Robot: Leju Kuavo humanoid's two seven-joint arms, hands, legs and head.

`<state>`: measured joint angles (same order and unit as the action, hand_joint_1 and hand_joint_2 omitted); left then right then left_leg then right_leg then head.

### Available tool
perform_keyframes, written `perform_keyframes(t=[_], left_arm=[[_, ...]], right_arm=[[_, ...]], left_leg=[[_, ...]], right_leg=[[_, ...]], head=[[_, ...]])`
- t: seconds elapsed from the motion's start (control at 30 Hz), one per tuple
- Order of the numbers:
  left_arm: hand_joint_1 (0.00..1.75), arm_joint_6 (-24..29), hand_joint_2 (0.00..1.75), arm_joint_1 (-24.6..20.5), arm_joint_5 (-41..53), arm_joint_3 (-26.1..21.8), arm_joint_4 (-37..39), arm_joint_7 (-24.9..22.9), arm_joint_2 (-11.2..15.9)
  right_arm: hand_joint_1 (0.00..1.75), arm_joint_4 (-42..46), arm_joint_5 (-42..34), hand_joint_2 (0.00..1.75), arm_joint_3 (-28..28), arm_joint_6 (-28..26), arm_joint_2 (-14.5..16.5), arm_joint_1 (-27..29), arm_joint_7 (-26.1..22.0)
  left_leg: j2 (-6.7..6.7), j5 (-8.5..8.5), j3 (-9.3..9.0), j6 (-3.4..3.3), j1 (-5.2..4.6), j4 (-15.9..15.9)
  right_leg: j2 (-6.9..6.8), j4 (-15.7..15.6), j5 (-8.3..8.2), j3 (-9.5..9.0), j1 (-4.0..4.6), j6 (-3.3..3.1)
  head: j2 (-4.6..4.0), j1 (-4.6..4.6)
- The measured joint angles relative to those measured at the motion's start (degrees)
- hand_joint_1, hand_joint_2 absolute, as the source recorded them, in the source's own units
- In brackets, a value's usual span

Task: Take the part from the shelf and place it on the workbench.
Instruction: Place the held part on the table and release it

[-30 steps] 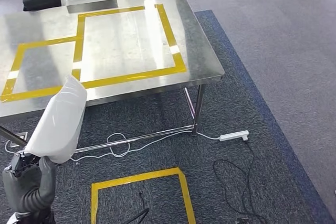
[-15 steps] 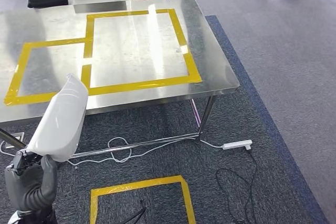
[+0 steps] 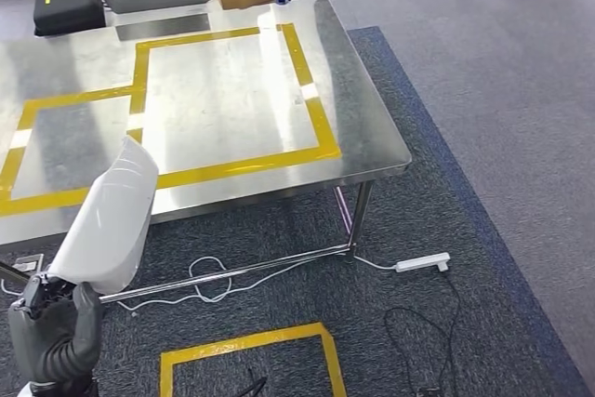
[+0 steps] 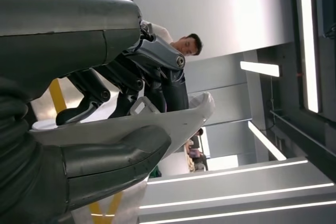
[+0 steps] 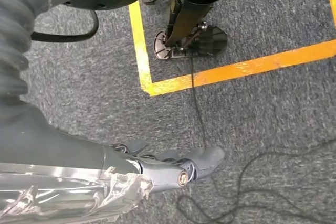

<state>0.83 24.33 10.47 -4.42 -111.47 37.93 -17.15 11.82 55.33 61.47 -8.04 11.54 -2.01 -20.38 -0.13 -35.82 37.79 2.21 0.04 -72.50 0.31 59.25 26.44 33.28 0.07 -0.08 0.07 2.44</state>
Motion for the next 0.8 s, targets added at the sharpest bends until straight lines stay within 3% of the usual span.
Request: perform_keyframes(t=[0.03,0.07,0.13,0.17,0.23,0.33,0.4,0.47,0.5,0.53,0.57,0.63,0.67,0.7,0.8], left_arm=[[1.75,0.0,1.75,0.02,0.0,-0.01,0.0,0.0,0.01],[1.75,0.0,1.75,0.03,0.0,-0.01,0.0,0.0,0.02],[1.75,-0.02,1.75,0.03,-0.01,-0.02,0.0,0.01,0.02],[1.75,-0.04,1.75,-0.01,-0.03,-0.02,-0.01,0.01,0.03],[1.75,-0.17,1.75,0.01,-0.11,-0.03,-0.04,-0.01,0.05],[1.75,-0.49,1.75,0.08,-0.2,-0.04,-0.09,-0.01,0.08],[1.75,-0.59,1.75,0.06,-0.28,-0.04,-0.09,-0.01,0.08],[1.75,-0.62,1.75,0.04,-0.39,-0.04,-0.09,-0.01,0.08],[1.75,-0.63,1.75,0.05,-0.43,-0.04,-0.09,-0.01,0.08],[1.75,-0.63,1.75,0.06,-0.48,-0.04,-0.09,-0.01,0.08],[1.75,-0.63,1.75,0.06,-0.52,-0.04,-0.09,-0.01,0.08],[1.75,-0.63,1.75,0.03,-0.58,-0.04,-0.09,-0.01,0.07],[1.75,-0.63,1.75,0.01,-0.61,-0.04,-0.09,-0.01,0.07],[1.75,-0.64,1.75,-0.01,-0.64,-0.04,-0.1,-0.01,0.06],[1.75,-0.69,1.75,-0.07,-0.68,-0.05,-0.11,-0.04,0.09]], right_arm=[[0.0,0.0,0.0,1.75,0.01,0.0,0.0,0.06,0.03],[0.0,0.0,0.0,1.75,0.01,0.01,0.0,0.09,0.05],[0.0,0.0,0.02,1.75,-0.01,0.01,-0.01,0.05,0.09],[0.0,0.0,0.03,1.75,-0.01,-0.01,-0.01,-0.02,0.11],[0.0,0.0,0.09,1.75,0.0,-0.04,-0.01,-0.08,0.16],[0.0,0.0,0.14,1.75,0.01,-0.03,0.0,-0.05,0.14],[0.0,0.0,0.13,1.75,0.0,-0.02,0.0,-0.16,0.08],[0.0,0.0,0.11,1.75,-0.01,-0.01,0.0,-0.14,0.05],[0.0,0.0,0.11,1.75,-0.01,-0.02,0.0,-0.06,0.07],[0.0,0.0,0.1,1.75,0.0,-0.05,0.0,0.01,0.09],[0.0,0.0,0.1,1.75,0.01,-0.09,0.0,0.05,0.11],[0.0,0.0,0.09,1.75,0.01,-0.19,0.0,0.05,0.15],[0.0,0.0,0.09,1.75,0.0,-0.23,0.0,0.01,0.15],[0.0,0.0,0.09,1.75,-0.01,-0.26,0.0,-0.03,0.16],[0.0,0.0,0.05,1.75,0.01,-0.27,0.01,0.03,0.17]], left_leg=[[0.01,0.84,0.74,0.09,0.08,0.17],[0.01,3.0,0.54,0.13,0.14,2.18],[0.04,7.92,-1.38,0.2,0.16,8.79],[0.09,8.91,-2.23,-0.02,0.11,11.47],[0.09,8.65,-2.9,-0.77,0.01,13.7],[-0.02,9.22,-3.98,-2.16,0.25,14.13],[0.03,9.15,-4.73,-2.78,0.29,14.15],[0.02,8.71,-5.1,-3.14,0.25,14.12],[-0.02,8.44,-5.35,-3.2,0.23,14.11],[-0.1,8.12,-5.71,-3.2,0.21,14.1],[-0.17,7.73,-6.23,-3.13,0.2,14.1],[-0.23,6.87,-7.42,-2.85,0.18,14.12],[-0.23,6.52,-7.81,-2.63,0.15,14.15],[-0.22,6.28,-8.0,-2.34,0.12,14.3],[-0.2,6.25,-8.39,-1.29,0.06,14.32]], right_leg=[[0.04,0.0,0.32,-0.39,-0.07,0.08],[0.09,0.0,0.69,-0.91,-0.18,0.22],[0.24,0.08,1.51,-1.96,-0.37,0.73],[0.3,0.1,1.89,-2.28,-0.35,1.09],[0.35,0.17,2.37,-2.63,-0.15,1.85],[0.22,1.51,3.14,-2.93,-0.13,2.85],[0.13,5.99,5.65,-0.69,-0.18,3.3],[0.11,12.81,8.48,3.55,-0.18,3.49],[0.11,14.91,8.89,5.26,-0.18,3.49],[0.11,15.18,8.21,6.13,-0.17,3.43],[0.11,13.33,6.38,5.95,-0.16,3.3],[0.06,6.38,1.5,3.81,-0.11,2.91],[-0.01,3.42,0.29,2.88,-0.01,2.57],[-0.08,1.69,-0.35,2.29,0.11,2.18],[-0.09,0.53,-0.39,1.56,0.21,1.02]], head=[[0.0,-0.01],[0.0,0.0],[0.0,0.01],[0.0,0.11],[0.0,0.16],[0.0,-0.12],[0.0,-0.36],[0.0,-0.54],[0.0,-0.56],[0.0,-0.61],[0.0,-0.61],[0.0,-0.61],[0.0,-0.6],[0.0,-0.57],[0.01,-0.47]])
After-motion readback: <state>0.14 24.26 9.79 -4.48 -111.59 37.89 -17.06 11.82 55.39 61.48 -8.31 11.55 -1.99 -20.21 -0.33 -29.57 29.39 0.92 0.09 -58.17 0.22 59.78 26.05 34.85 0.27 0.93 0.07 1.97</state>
